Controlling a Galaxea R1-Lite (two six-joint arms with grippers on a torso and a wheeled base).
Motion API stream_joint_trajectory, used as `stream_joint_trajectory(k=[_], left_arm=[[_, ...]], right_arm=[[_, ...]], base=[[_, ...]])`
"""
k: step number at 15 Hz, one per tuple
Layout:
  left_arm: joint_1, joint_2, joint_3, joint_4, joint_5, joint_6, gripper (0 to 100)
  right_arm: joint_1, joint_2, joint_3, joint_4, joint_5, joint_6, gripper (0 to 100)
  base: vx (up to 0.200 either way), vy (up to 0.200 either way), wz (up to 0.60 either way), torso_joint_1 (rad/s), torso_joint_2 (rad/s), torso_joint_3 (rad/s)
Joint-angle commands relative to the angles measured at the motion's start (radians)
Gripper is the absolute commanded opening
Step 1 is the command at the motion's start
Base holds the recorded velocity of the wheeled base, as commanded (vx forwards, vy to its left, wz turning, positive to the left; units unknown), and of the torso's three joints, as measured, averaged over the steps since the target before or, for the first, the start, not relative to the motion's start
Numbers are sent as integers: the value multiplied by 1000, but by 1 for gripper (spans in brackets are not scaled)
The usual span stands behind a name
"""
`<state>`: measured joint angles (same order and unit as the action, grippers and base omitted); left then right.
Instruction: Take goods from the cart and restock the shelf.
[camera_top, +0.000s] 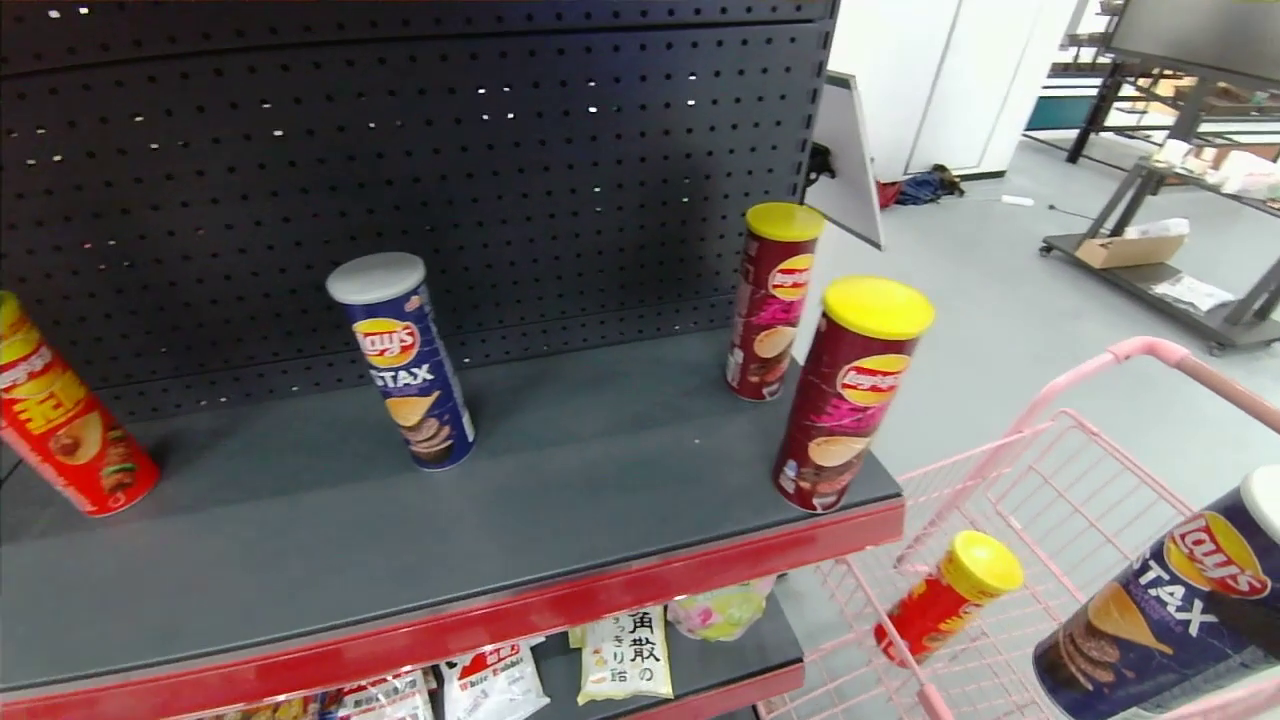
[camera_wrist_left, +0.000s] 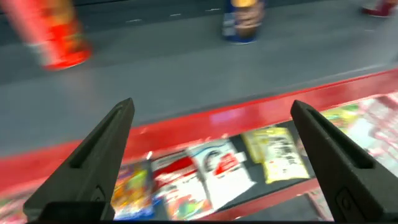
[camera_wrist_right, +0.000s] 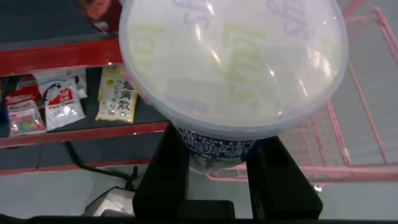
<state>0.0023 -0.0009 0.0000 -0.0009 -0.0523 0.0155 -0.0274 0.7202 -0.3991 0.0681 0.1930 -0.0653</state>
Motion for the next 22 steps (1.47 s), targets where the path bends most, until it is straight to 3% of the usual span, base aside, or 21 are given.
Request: stream_joint_trajectory(k=[1, 4, 14, 22], left_arm=[[1, 1, 0, -1, 0, 0, 100], [1, 1, 0, -1, 0, 0, 100], [1, 1, 0, -1, 5, -6, 100], [1, 1, 0, -1, 3, -3, 100]], right_arm=[[0, -1, 2, -1, 0, -2, 0], [-2, -19, 6, -1, 0, -2, 0], [4, -202, 49, 6, -41, 9, 0], [4, -208, 60, -1, -38, 7, 0]], base=[[0, 0, 600, 2, -2, 7], [0, 0, 600, 1, 2, 1], [0, 0, 0, 0, 0, 0], [0, 0, 0, 0, 0, 0]])
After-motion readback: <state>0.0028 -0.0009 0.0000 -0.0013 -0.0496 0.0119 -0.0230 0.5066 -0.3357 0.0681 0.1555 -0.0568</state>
